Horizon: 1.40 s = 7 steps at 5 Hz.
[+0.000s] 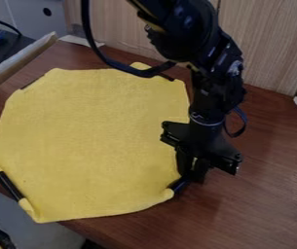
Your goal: Fold the cloth from right to middle
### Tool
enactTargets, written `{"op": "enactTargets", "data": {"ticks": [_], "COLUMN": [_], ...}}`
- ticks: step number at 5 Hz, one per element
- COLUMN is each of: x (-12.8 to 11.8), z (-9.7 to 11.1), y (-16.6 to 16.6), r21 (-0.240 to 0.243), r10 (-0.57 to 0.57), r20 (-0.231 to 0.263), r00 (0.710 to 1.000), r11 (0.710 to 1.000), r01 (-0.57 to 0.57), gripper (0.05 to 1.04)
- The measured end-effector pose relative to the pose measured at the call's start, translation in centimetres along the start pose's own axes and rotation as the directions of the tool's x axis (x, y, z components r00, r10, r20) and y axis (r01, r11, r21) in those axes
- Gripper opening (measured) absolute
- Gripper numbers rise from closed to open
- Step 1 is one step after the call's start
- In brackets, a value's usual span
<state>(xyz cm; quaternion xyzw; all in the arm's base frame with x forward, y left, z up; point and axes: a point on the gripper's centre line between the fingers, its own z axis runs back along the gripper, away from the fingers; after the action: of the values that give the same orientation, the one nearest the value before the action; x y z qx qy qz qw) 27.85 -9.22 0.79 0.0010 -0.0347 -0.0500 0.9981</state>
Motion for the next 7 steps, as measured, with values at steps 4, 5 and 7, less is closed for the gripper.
{"op": "enactTargets", "data": {"ticks": [4, 5, 7], "x": [0.1, 0.7, 2.1], "z": [1.4, 3.6, 8.1], "y": [-1.1, 1.0, 4.4], "r21": [-0.049, -0.042, -0.090], "r10": [-0.046, -0.008, 0.127], "r20": [0.011, 0.045, 0.112], "r00": [0.999, 0.999, 0.985], "r11": [0.998, 0.999, 0.989], "r01": [0.047, 0.010, -0.117], "gripper": [0.059, 0.058, 0.056]}}
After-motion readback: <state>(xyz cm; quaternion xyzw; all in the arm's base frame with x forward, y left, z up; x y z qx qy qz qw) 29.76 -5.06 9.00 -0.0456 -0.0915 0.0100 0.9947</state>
